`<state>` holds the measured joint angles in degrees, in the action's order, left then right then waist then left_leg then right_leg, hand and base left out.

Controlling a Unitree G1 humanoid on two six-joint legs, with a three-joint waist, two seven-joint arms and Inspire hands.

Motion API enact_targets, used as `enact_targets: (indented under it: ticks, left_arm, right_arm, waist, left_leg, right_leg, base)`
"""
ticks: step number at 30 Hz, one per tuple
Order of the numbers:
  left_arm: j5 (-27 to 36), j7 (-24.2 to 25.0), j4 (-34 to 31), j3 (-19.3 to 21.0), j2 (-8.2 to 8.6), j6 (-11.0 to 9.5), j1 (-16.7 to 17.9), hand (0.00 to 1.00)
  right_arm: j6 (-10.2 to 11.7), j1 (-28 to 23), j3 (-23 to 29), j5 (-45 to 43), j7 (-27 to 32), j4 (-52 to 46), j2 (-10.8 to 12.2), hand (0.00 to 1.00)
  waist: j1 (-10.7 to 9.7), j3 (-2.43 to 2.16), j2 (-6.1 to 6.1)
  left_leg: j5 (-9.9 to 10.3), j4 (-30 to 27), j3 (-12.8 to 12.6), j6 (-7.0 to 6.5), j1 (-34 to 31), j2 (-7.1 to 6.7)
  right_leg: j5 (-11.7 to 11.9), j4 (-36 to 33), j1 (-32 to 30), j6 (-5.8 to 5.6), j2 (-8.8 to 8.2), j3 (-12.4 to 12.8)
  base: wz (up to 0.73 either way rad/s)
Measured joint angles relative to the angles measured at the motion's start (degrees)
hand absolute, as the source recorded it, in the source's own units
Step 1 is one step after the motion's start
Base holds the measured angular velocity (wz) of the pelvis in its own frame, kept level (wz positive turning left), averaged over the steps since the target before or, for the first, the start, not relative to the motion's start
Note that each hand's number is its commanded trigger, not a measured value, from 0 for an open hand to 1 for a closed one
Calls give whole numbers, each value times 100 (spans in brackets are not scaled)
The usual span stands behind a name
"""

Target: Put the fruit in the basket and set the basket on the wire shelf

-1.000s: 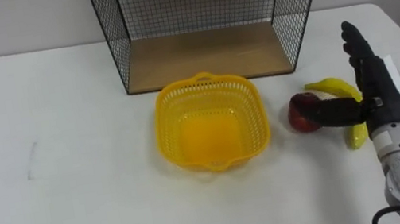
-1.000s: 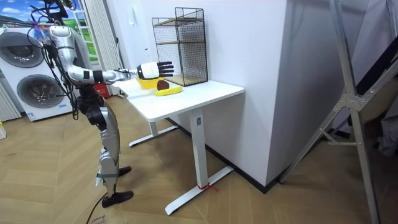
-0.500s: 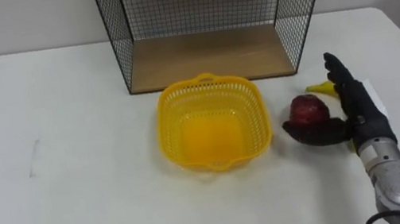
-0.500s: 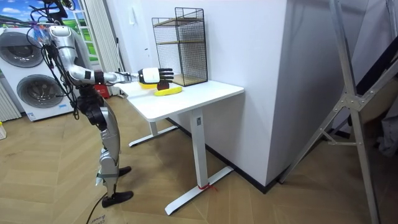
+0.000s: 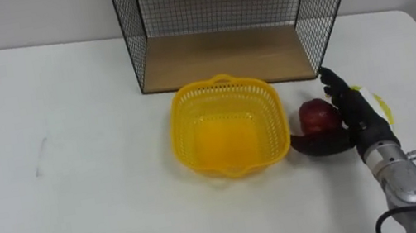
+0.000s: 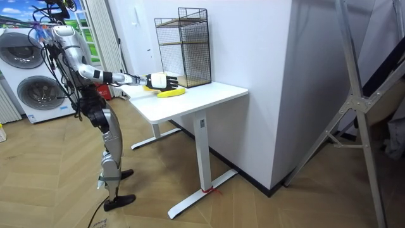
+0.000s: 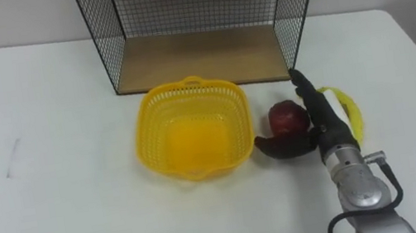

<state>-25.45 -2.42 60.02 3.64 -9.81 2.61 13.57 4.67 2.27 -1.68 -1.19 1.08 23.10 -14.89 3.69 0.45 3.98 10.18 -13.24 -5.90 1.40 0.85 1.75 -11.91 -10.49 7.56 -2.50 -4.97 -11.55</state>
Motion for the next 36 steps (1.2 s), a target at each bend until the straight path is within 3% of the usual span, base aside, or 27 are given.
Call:
enact_targets:
  ticks: [5, 10, 13, 14, 15, 16, 26, 36]
  left_arm:
    - [-56, 91, -37, 5, 0, 0, 1, 0]
    - [-49, 101, -21, 11, 16, 11, 82, 0]
    - [-50, 189, 5, 28, 16, 126, 99, 0]
    - [-53, 219, 31, 78, 18, 138, 98, 0]
    - [-55, 260, 30, 112, 17, 185, 98, 0]
    - [-55, 288, 30, 125, 15, 212, 96, 0]
    - [-55, 308, 30, 126, 3, 238, 15, 0]
    - [-50, 282, 35, 119, 2, 240, -57, 0]
  right_arm:
    - [48, 91, 11, -232, -137, 262, -19, 0]
    - [148, 154, 25, -250, -387, 586, -147, 0]
    - [153, 299, 77, -384, -513, 808, -150, 0]
    - [152, 343, 80, -454, -548, 883, -150, 59]
    - [160, 378, 84, -622, -558, 955, -150, 76]
    - [157, 399, 83, -668, -568, 981, -151, 100]
    - [234, 626, 246, -1168, -487, 1429, -239, 100]
    - [120, 718, 443, -1158, -318, 1421, -275, 100]
  waist:
    - [-36, 9, -23]
    - [-1, -35, -63]
    - [-7, -39, -59]
    - [-10, -45, -47]
    - [-5, -54, -33]
    - [-5, -56, -26]
    - [4, -57, -6]
    - [11, -61, -13]
  left_leg:
    - [1, -45, 112, 0, -7, -15]
    - [4, -40, 142, 2, 74, -17]
    - [4, -61, 149, 2, 55, -17]
    - [4, -63, 150, 1, 50, -21]
    - [4, -74, 150, 1, 40, -23]
    - [4, -96, 151, 0, 36, -24]
    - [19, -251, 286, -17, -25, -36]
    - [26, -230, 291, -11, -12, -39]
  right_leg:
    - [1, 37, 59, 0, -1, -118]
    - [2, 73, 164, 4, 4, -141]
    - [2, 73, 167, 5, 5, -143]
    - [2, 79, 167, 5, 5, -141]
    - [2, 87, 164, 5, 4, -139]
    - [2, 92, 165, 6, 4, -139]
    - [0, 142, 217, 6, 12, -231]
    - [9, 159, 249, 8, 23, -194]
  base:
    - [11]
    - [3]
    - [0]
    - [0]
    - [0]
    - [0]
    - [6]
    - [0]
